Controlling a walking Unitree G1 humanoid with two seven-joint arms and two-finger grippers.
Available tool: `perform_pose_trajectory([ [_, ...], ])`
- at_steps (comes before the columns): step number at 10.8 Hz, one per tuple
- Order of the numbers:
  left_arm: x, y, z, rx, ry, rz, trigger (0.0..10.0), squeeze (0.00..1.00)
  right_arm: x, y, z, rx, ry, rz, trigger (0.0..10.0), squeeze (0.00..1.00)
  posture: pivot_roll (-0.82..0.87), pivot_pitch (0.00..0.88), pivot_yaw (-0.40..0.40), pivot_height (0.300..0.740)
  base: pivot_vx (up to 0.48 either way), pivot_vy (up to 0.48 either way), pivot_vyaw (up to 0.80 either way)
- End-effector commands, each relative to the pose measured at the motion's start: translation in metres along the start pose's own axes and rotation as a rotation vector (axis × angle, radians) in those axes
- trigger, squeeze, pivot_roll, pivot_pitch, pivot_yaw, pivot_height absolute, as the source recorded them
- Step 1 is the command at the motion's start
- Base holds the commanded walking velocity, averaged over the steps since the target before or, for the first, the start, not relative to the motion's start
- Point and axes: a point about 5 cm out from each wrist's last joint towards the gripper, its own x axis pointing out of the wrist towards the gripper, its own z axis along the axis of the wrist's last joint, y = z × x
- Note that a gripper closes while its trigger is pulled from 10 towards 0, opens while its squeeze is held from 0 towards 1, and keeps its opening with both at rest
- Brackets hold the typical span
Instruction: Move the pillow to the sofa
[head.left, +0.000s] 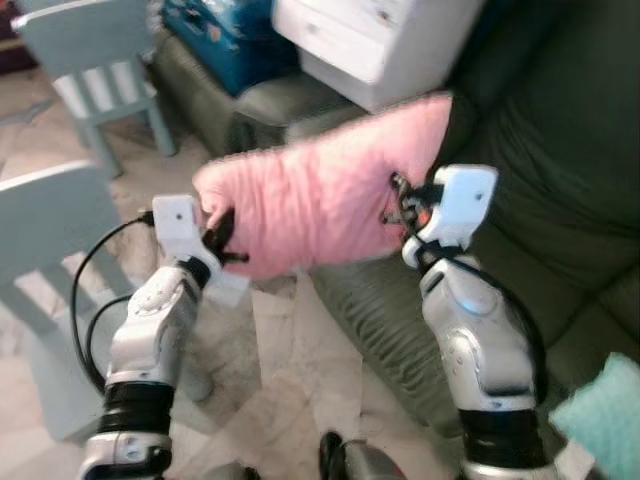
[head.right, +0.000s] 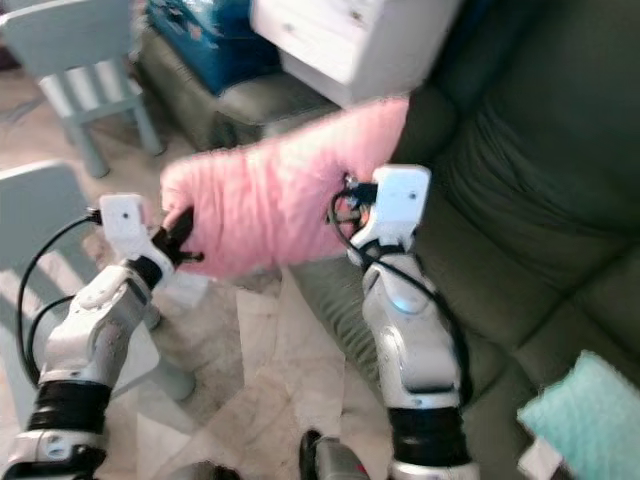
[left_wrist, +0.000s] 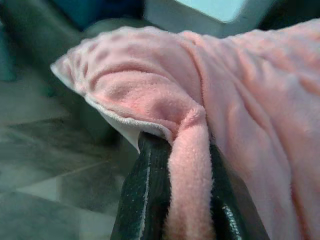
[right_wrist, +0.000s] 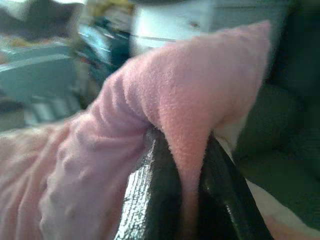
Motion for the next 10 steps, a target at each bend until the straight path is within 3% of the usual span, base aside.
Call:
perform_pose_trajectory([
  [1, 0.0011, -0.0056, -0.0014, 0.021, 0.012, -0.020, 10.0, 0.00, -0.0011, -0.0022, 0.0040, 0.006, -0.023, -0.013, 10.0, 0.00, -0.08, 0.186, -0.068, 0.740, 0.000, 0.000, -0.74],
  [10, 0.0044, -0.0008, 0.0056, 0.062, -0.018, 0.005, 10.0, 0.00, 0.0004, -0.0017, 0.0043, -0.001, -0.023, -0.002, 10.0, 0.00, -0.08, 0.176, -0.071, 0.740, 0.000, 0.000, -0.74],
])
